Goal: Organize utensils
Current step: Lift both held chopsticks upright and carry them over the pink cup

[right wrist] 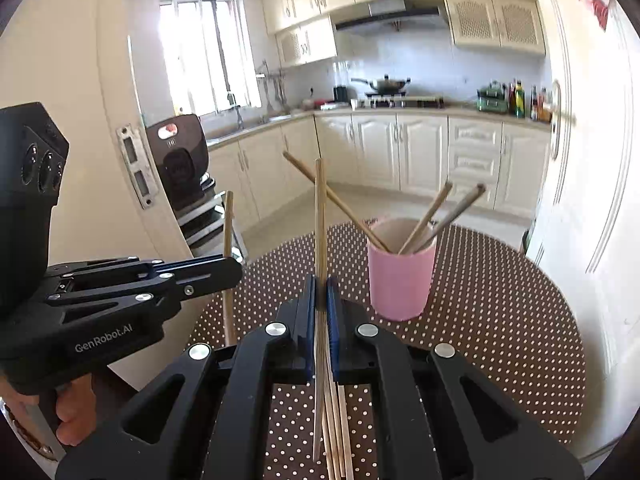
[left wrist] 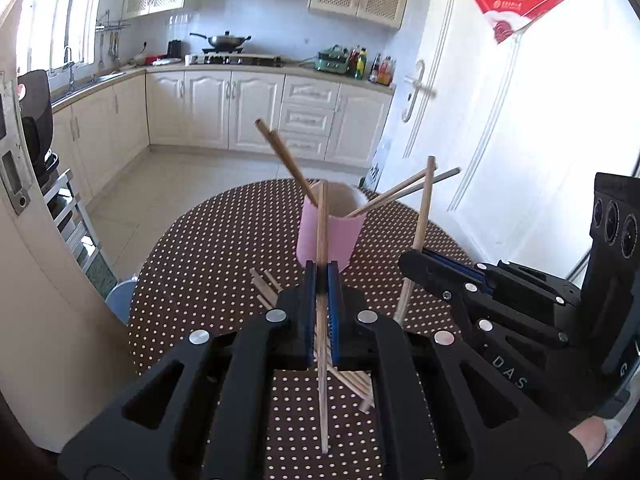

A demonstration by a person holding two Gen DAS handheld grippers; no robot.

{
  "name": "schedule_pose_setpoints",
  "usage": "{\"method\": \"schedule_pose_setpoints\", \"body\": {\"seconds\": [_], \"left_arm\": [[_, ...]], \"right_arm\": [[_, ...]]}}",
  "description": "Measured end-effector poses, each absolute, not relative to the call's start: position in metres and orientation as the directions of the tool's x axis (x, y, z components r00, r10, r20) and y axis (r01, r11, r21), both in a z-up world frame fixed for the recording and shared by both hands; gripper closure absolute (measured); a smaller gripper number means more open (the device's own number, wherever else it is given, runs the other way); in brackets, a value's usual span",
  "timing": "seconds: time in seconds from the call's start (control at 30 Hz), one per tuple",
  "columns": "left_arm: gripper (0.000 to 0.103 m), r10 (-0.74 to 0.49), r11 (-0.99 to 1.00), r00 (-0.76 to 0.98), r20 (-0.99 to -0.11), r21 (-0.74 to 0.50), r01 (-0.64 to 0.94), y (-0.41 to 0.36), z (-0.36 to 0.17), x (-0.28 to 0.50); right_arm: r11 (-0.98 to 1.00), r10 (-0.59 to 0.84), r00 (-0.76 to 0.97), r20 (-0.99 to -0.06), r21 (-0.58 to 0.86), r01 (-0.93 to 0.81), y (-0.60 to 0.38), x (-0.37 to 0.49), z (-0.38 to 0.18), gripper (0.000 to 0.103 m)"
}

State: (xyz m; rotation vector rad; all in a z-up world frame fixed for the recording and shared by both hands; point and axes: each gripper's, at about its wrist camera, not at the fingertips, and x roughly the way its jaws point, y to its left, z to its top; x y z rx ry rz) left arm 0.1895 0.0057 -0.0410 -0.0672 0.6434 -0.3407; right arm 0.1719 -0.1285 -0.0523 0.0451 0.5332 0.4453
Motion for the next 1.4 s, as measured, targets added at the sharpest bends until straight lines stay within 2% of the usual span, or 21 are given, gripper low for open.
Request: {"method": "schedule_pose_setpoints", "body": {"seconds": [0.4, 0.77, 0.97, 1.1, 1.4], "left_arm": [[0.097, -0.353, 0.935, 0.810, -0.467, -0.185, 0.301, 0.010, -0.015, 0.173], [0.097, -0.389, 0.920, 0.849, -0.358, -0.197, 0.338, -0.004, 0.029, 0.189], [0.097, -0.373, 0.926, 0.887, -0.271, -0.168, 0.338, -0.013, 0.051, 0.203], [0.097, -0.353, 0.933, 0.902, -0.250, -0.164, 0.320, -0.016, 0.054, 0.217], [0.097, -0.306, 0.939, 0.934, -0.184, -0.222, 0.264, -0.008, 0.053, 0.244]], "right_arm": [[0.911, 0.410, 0.831, -0.377, 0.132, -0.390, -0.126, 0.158, -0.035, 0.099], [0.948, 0.315, 0.935, -0.165, 0.091, -0.304, -0.136, 0.159, 0.001, 0.099], [0.958, 0.282, 0.955, -0.087, 0.071, -0.276, -0.133, 0.174, 0.012, 0.099], [0.967, 0.245, 0.969, -0.034, 0.074, -0.242, -0.136, 0.186, 0.009, 0.099], [0.981, 0.177, 0.984, 0.012, 0.077, -0.178, -0.137, 0.217, -0.002, 0.099]]}}
